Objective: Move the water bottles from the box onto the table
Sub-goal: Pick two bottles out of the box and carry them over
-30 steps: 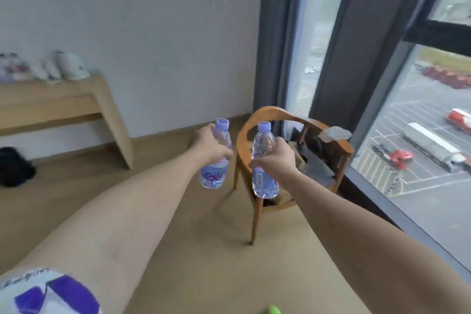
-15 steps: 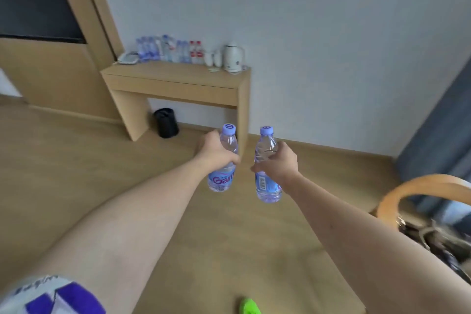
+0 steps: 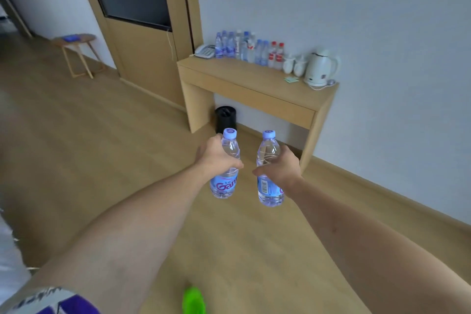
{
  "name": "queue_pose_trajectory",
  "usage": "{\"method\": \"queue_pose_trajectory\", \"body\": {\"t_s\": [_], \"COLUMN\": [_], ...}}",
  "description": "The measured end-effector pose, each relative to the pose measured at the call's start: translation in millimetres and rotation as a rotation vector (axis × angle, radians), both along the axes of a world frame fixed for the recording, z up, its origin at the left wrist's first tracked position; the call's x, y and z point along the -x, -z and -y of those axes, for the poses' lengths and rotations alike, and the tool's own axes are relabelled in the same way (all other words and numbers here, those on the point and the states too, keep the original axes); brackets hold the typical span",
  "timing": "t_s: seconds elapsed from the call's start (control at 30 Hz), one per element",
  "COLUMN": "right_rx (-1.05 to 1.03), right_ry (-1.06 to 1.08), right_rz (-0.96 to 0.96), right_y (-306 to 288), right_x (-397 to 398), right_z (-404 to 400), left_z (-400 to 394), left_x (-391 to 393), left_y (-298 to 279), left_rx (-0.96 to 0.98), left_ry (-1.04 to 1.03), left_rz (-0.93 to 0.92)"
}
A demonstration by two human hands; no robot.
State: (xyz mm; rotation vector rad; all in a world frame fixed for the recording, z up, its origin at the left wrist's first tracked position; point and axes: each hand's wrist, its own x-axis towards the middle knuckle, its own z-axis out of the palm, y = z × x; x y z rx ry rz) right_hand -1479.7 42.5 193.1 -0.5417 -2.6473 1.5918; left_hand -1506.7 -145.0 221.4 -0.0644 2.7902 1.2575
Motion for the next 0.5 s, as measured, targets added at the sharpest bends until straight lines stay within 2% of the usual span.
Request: {"method": "queue_pose_trajectory", "body": {"t_s": [0.23,0.5], "right_rx": [-0.011,-0.041], "right_ry": [-0.011,0.016], "right_rz": [0.007,0.011], "right_y": [15.0,-6.6], "right_x": [150.6,313.2], "right_z": [56.8,117.4], "left_z": [56.6,118.0], "left_x": [146.8,324.8], "left_y": [15.6,-8.3], "left_rx": [-0.015,-0.007], "left_ry": [-0.012,0.022], "left_rz": [-0.006,0.0]}}
